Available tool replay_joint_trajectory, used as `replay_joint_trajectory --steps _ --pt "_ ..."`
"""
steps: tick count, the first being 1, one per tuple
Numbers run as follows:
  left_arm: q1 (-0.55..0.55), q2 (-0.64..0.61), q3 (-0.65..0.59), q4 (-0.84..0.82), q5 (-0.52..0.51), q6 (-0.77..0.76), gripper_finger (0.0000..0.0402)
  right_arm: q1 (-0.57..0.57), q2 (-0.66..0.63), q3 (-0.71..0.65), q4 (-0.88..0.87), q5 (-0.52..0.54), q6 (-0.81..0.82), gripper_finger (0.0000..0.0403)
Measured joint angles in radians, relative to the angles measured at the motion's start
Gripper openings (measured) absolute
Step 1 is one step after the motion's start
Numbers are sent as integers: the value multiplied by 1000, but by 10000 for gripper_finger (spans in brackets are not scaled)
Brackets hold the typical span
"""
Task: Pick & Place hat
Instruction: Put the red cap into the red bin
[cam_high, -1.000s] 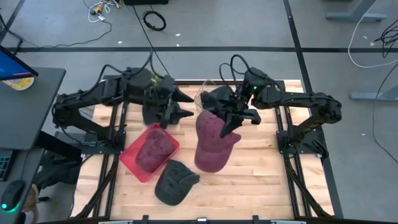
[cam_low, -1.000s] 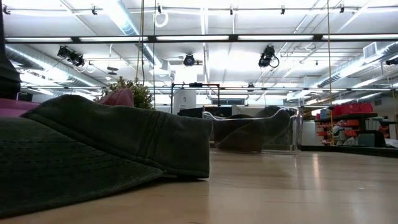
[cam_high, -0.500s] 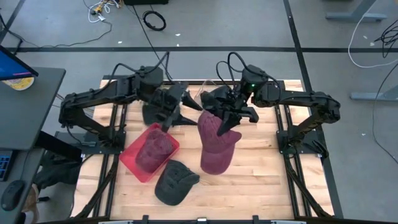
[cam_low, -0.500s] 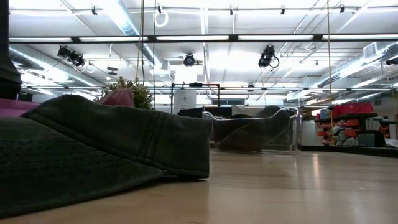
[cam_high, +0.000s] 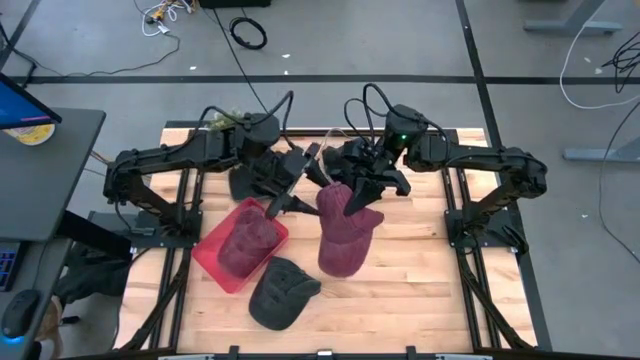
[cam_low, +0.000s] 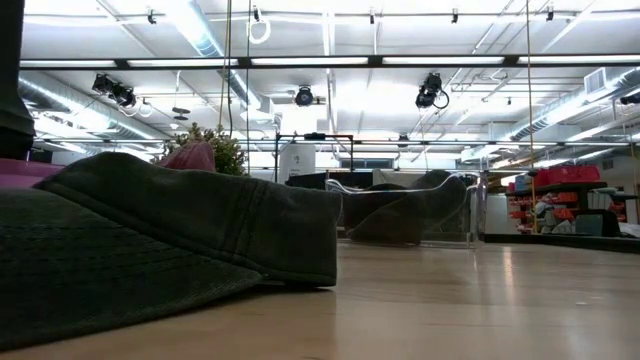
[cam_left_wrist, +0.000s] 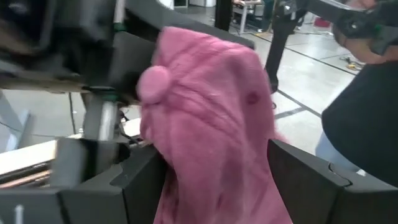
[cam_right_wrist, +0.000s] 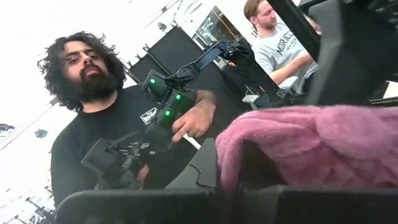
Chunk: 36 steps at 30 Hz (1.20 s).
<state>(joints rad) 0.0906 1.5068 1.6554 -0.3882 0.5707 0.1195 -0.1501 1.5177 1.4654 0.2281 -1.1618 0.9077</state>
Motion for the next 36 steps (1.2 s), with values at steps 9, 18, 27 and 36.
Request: replay_joint_trajectory --steps 9,18,27,36 --pt "-4 0 0 12 -34 24 251 -14 0 0 -14 -3 0 0" --pt "15 -4 0 16 -34 25 92 -14 0 0 -113 -44 -37 0" --pt "14 -8 0 -20 -16 50 7 -20 -17 0 -148 -105 -25 106" --pt "-7 -66 1 -240 -7 105 5 -97 -108 0 -221 -104 -53 233"
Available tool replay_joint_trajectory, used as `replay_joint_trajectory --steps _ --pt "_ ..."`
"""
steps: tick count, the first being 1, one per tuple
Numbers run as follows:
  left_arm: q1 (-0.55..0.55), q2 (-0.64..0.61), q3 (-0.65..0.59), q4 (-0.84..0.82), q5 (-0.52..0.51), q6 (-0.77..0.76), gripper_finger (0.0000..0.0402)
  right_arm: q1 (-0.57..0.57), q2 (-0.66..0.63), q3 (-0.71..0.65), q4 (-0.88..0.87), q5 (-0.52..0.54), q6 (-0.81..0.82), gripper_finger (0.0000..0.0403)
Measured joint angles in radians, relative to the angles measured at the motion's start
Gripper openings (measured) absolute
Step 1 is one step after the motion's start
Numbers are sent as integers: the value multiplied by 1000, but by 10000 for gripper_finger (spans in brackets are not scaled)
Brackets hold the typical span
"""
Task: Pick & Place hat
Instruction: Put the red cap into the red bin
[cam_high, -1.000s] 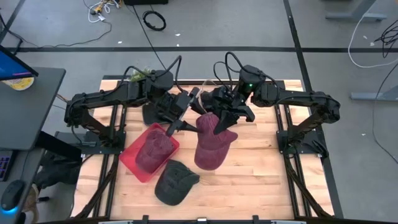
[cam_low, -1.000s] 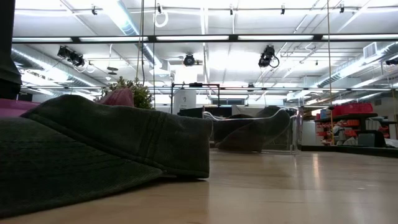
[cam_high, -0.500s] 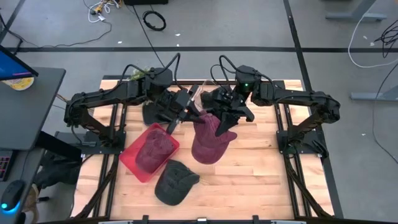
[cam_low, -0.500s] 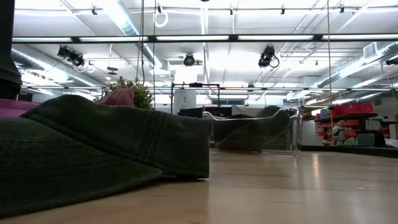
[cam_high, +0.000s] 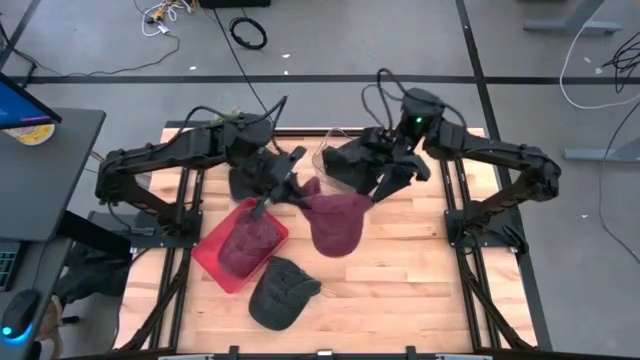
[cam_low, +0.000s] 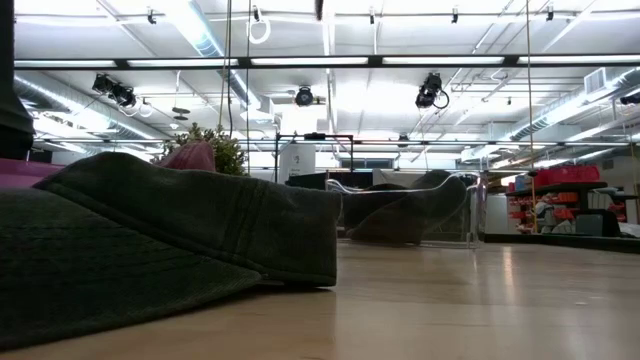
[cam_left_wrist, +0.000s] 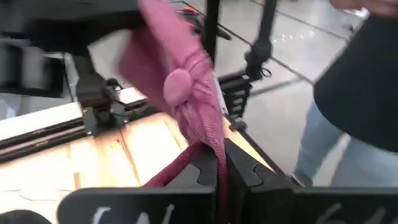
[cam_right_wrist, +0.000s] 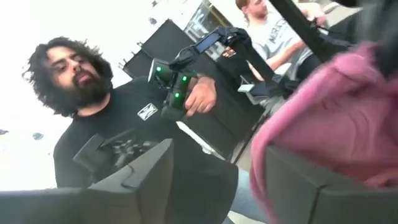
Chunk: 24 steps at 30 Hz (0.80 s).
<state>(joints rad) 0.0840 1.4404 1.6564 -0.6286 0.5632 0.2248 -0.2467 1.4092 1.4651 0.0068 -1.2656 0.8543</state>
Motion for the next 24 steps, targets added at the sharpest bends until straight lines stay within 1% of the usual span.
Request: replay_joint_trajectory --steps 3,5,11,14,19,24 --pt "-26 -33 0 -113 6 49 4 -30 -35 0 -46 -10 -24 242" --pt "-44 -48 0 -163 -3 56 4 -50 -58 0 -92 -12 -60 244" --pt "-92 -102 -1 -332 -71 44 4 -101 -86 0 -229 -10 -162 244" --pt "-116 -118 -1 -404 -105 -3 4 -114 -88 0 -297 -6 -217 244" --pt "-174 -141 0 -510 -158 -63 4 -117 -87 -1 -434 40 -344 245" --pt "-241 -145 -1 -612 -245 -109 4 -117 -87 -1 -554 130 -435 245"
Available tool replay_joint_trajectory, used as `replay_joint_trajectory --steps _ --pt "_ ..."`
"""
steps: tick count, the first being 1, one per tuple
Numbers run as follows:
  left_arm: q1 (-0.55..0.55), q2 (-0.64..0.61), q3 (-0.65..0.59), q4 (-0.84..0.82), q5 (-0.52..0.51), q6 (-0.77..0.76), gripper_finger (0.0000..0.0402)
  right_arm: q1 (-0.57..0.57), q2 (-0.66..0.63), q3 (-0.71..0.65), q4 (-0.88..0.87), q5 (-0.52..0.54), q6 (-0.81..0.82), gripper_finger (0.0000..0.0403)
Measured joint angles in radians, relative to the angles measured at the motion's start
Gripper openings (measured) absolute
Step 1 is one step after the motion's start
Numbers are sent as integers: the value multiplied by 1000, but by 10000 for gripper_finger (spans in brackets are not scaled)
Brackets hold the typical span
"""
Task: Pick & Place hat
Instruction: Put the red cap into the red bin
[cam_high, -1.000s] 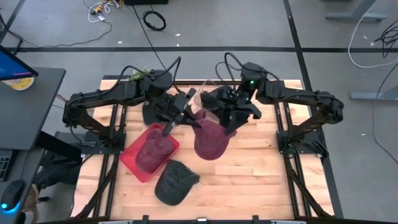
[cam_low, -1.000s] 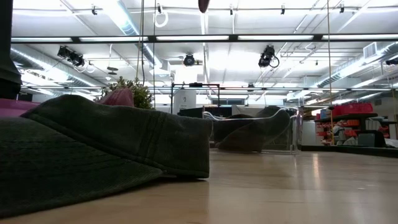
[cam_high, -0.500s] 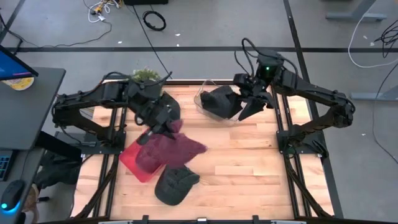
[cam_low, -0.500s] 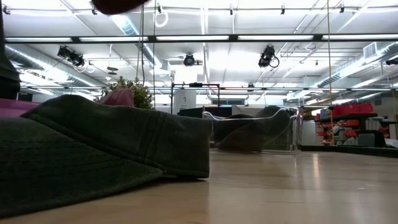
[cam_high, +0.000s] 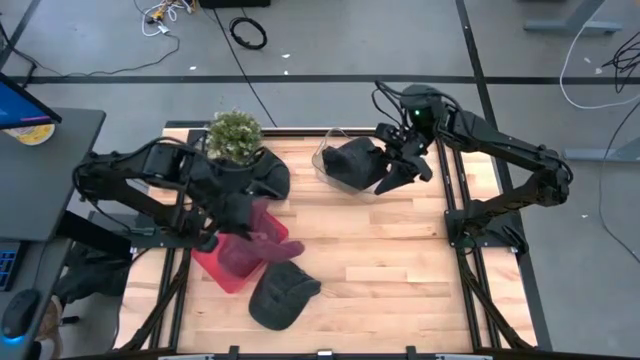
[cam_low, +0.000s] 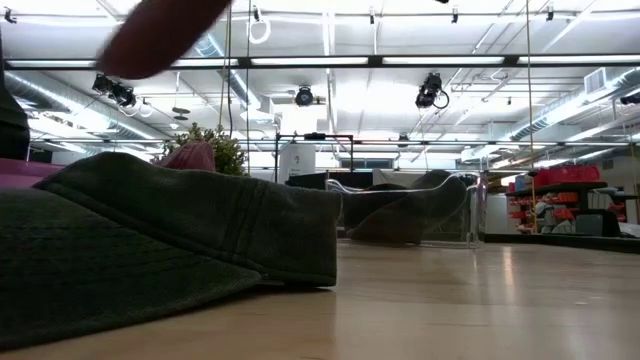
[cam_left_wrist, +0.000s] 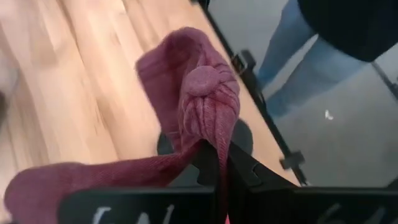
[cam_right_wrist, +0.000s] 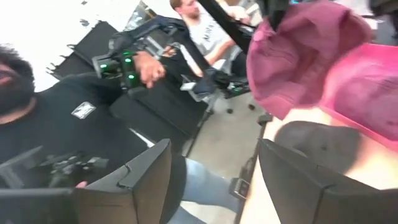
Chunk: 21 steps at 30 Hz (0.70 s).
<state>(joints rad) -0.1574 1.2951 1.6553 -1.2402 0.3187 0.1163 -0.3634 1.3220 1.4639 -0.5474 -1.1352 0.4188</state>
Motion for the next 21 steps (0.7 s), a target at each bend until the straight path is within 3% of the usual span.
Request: replay_joint_trajectory --steps 6,14,21 --pt "-60 -1 0 -112 -75 -62 4 0 0 0 -30 22 -17 245" --pt "-99 -33 -13 -75 -213 -135 4 0 0 0 -30 55 -29 245" --pt "-117 -194 -200 58 -289 -207 4 0 0 0 -30 56 -35 245"
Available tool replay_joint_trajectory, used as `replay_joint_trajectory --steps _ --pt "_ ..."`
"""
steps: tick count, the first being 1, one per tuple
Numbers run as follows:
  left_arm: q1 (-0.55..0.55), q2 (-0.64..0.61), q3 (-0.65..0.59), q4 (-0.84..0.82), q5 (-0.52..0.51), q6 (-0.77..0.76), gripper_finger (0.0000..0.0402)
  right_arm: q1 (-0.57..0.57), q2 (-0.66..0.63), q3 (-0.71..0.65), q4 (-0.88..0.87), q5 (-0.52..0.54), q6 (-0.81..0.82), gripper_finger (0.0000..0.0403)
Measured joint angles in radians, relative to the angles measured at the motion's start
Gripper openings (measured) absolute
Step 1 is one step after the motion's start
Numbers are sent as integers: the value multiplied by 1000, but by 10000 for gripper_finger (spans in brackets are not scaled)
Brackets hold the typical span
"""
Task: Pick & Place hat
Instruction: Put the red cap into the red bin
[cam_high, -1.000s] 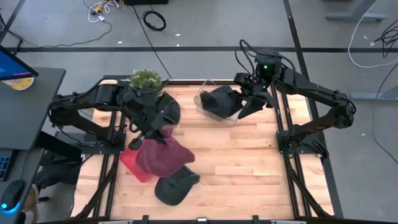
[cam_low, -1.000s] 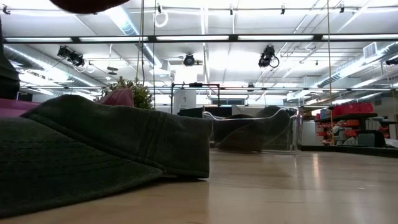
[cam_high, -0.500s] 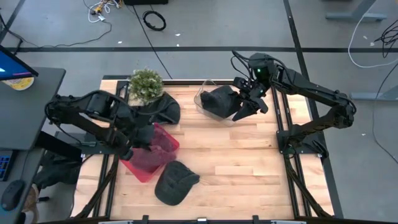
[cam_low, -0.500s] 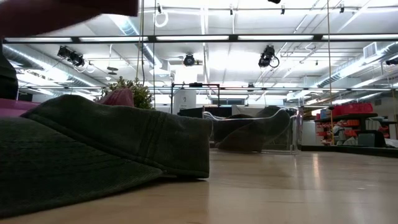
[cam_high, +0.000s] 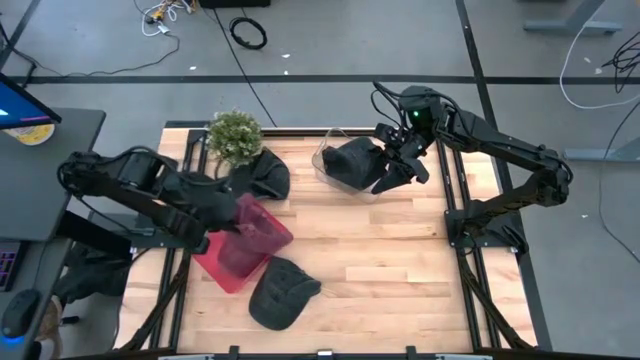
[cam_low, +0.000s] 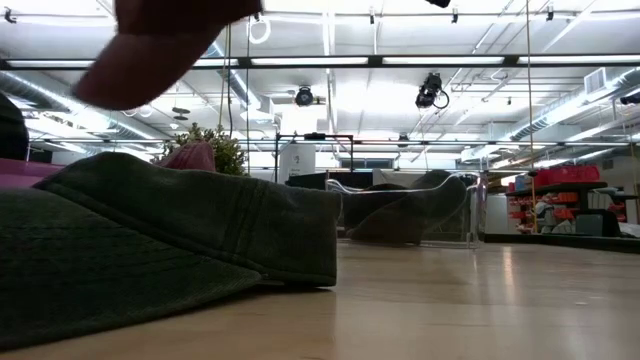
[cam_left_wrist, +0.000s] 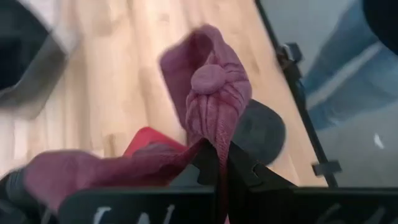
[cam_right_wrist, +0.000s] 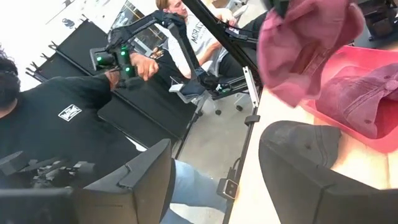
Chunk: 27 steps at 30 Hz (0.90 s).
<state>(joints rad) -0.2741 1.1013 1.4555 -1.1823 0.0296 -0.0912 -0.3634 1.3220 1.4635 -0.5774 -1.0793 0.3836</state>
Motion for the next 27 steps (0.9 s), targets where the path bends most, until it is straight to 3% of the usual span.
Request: replay_joint_trajectory --steps 7,14,27 --pt "-1 -190 -220 215 -56 -79 4 0 0 0 0 26 0 245" --pt "-23 -274 -406 305 -56 -136 4 0 0 0 0 51 19 245" --pt "-137 -340 -517 239 -60 -302 4 0 1 0 5 130 53 245"
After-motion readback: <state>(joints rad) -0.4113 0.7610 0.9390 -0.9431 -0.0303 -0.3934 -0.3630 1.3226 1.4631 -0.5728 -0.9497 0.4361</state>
